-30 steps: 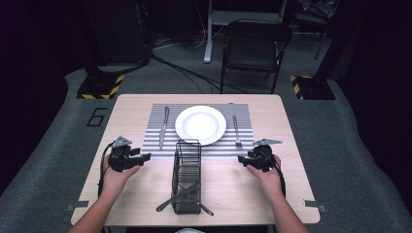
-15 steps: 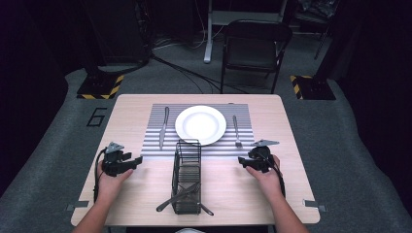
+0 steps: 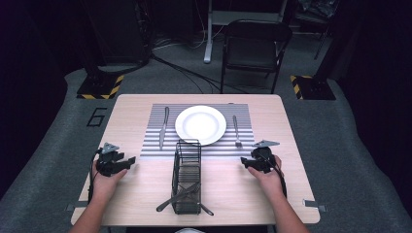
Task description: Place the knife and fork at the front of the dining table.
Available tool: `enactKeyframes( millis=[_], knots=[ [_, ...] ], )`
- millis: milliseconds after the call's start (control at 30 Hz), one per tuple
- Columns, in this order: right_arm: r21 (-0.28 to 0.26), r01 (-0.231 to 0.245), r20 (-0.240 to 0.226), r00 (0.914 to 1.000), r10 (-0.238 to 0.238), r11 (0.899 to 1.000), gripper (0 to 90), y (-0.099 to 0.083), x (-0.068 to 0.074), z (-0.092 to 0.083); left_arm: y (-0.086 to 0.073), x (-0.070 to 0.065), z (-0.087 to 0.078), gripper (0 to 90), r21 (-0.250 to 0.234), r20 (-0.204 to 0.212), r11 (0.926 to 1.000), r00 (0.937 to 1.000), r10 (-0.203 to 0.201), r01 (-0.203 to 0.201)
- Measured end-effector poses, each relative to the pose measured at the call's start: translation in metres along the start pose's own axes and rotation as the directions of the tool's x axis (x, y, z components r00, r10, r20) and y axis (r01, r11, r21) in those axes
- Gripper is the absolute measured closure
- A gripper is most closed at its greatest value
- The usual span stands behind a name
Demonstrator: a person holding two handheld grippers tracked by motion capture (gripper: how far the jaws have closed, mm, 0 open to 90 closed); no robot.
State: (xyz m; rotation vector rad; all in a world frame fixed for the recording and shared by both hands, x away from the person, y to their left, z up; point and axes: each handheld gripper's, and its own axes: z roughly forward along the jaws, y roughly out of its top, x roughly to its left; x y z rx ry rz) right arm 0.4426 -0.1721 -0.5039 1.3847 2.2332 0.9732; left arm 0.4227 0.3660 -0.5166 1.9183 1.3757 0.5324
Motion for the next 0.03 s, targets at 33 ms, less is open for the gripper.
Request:
enactKeyframes(
  millis=[33],
  knots=[
    [-0.011,0.001,0.004,1.0000,-0.001,1.000,45.0,-0.0002,-0.0024,0.0000,-0.0002,0.0005,0.0003,41.7,0.003,-0.006,1.0000,1.0000,0.005,-0.005]
  ],
)
